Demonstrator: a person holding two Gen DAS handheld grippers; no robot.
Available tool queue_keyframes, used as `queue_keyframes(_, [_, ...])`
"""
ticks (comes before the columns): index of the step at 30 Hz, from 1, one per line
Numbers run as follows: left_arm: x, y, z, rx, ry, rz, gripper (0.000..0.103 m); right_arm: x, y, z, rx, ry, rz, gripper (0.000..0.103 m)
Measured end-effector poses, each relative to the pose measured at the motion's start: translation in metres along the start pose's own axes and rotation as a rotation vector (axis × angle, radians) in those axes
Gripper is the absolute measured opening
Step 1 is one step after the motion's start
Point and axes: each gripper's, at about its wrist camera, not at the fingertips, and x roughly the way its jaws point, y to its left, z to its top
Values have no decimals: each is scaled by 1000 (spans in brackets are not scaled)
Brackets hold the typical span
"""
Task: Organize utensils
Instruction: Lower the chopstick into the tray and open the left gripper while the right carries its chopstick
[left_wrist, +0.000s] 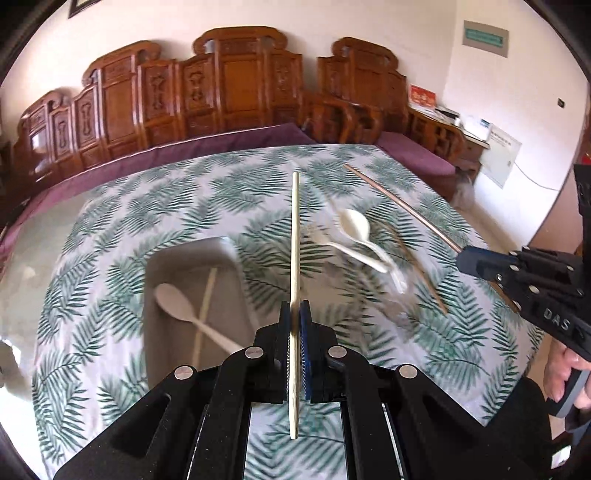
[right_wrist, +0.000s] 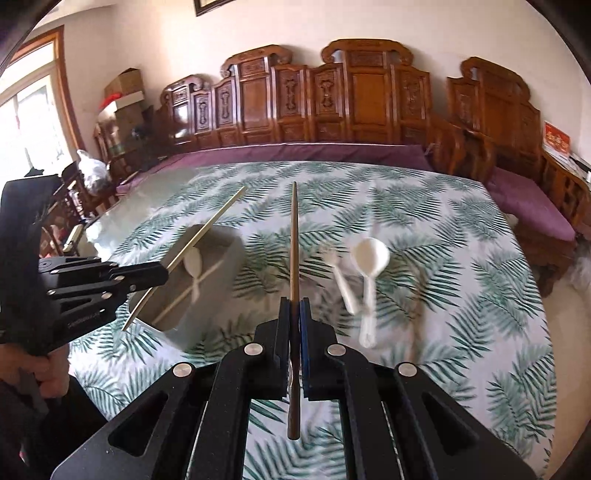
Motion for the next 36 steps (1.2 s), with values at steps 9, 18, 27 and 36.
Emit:
queue_keyframes(9, [23, 58, -15, -110, 26, 20, 4, 40, 43, 9, -65, 43, 39, 6])
queue_keyframes(18, [44, 91, -30, -176, 86, 42, 4, 72, 62, 9, -87, 84, 64, 6])
queue_keyframes(27, [60, 103, -37, -196, 140, 63, 4, 91, 79, 9, -101, 108, 87, 6])
queue_keyframes(36, [56, 109, -33, -196, 119, 80, 4, 97, 92, 12, -124, 115, 96, 6])
